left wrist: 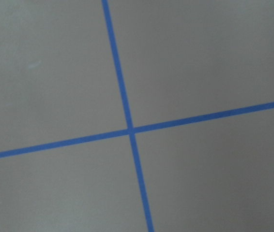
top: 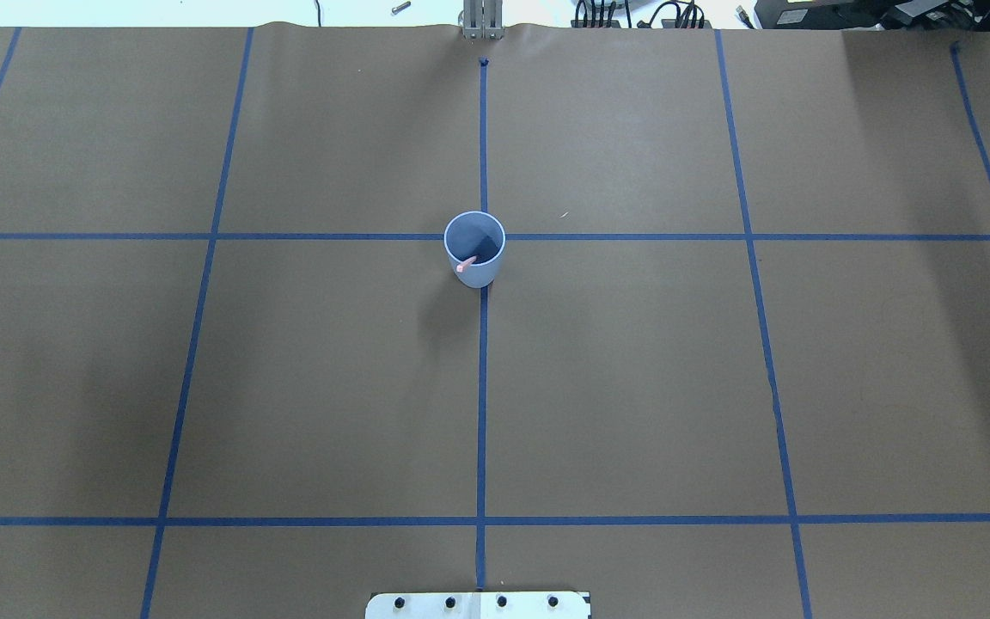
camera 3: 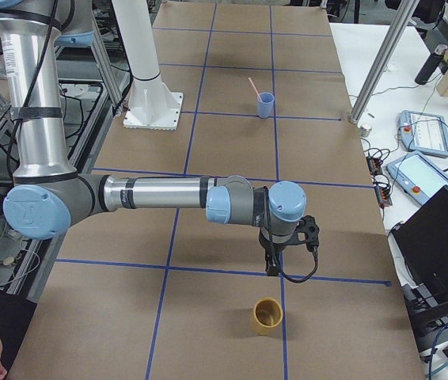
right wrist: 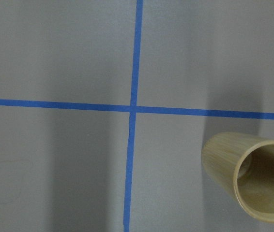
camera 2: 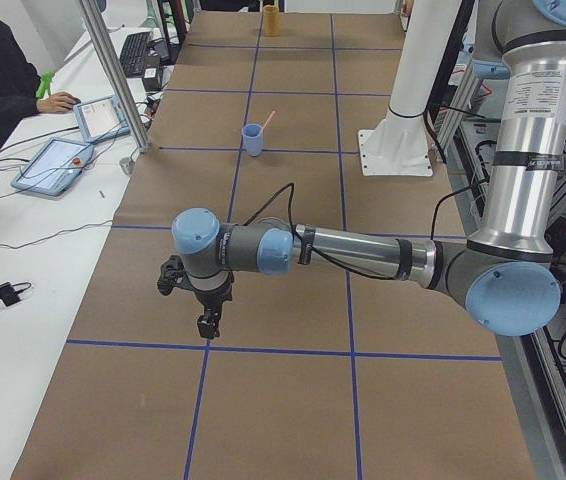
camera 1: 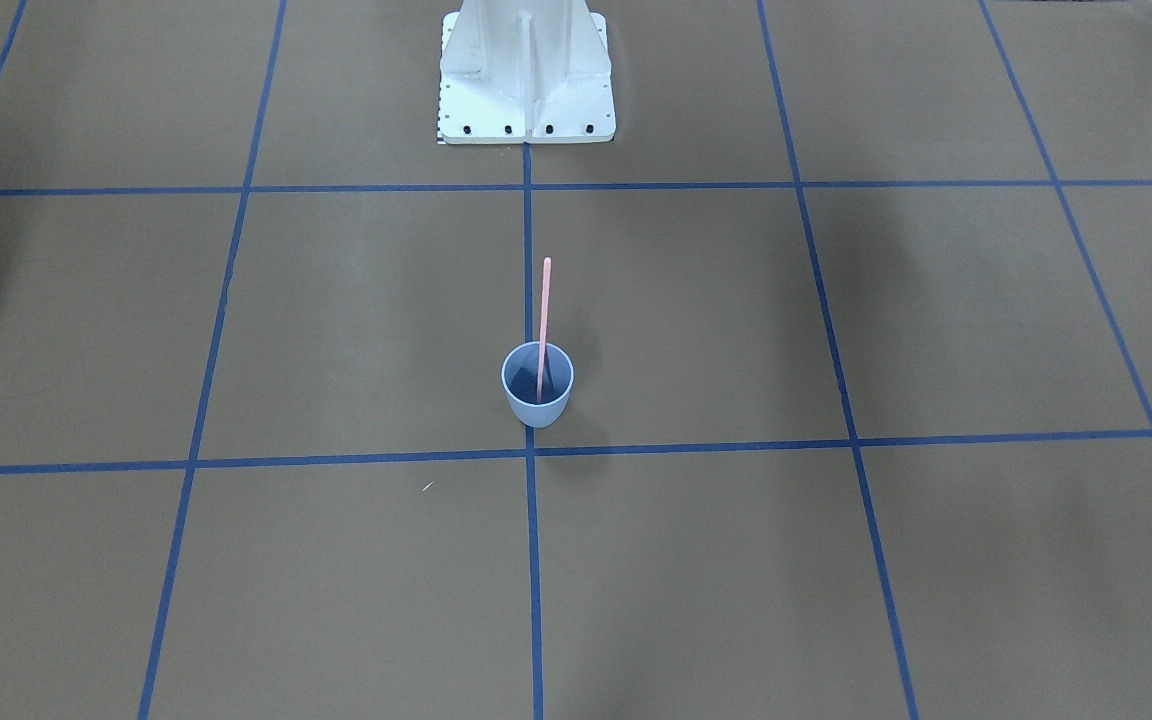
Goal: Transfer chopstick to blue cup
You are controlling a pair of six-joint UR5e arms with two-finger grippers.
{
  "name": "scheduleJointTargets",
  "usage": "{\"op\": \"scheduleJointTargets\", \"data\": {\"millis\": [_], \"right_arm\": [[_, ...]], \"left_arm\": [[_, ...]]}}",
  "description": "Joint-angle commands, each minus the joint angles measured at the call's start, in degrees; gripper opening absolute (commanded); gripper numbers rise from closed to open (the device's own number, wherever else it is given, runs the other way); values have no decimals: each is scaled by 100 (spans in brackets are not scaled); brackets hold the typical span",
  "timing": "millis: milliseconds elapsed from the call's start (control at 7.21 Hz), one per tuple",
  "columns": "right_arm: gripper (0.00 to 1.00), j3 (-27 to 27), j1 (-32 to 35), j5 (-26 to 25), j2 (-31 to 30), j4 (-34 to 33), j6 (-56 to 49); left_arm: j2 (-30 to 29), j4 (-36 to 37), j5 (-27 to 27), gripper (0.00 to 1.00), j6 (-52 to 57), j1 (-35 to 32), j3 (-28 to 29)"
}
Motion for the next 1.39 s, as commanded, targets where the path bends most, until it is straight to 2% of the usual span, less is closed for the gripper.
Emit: {"op": "scheduleJointTargets", "data": {"millis": [0, 416, 694, 1249], "right_arm": [[100, -45, 33, -67, -131, -9, -6], [100, 42, 234, -41, -104, -97, 2], [100, 330, 261, -58, 140, -997, 20], [100, 394, 261, -67, 115, -1117, 29]], "left_arm": [[34, -91, -24, 98, -97, -143, 99], [-27, -82, -50, 98, -238, -276, 300], [-10, -82, -50, 98, -247, -276, 301], [-2, -82, -50, 98, -238, -276, 319]]}}
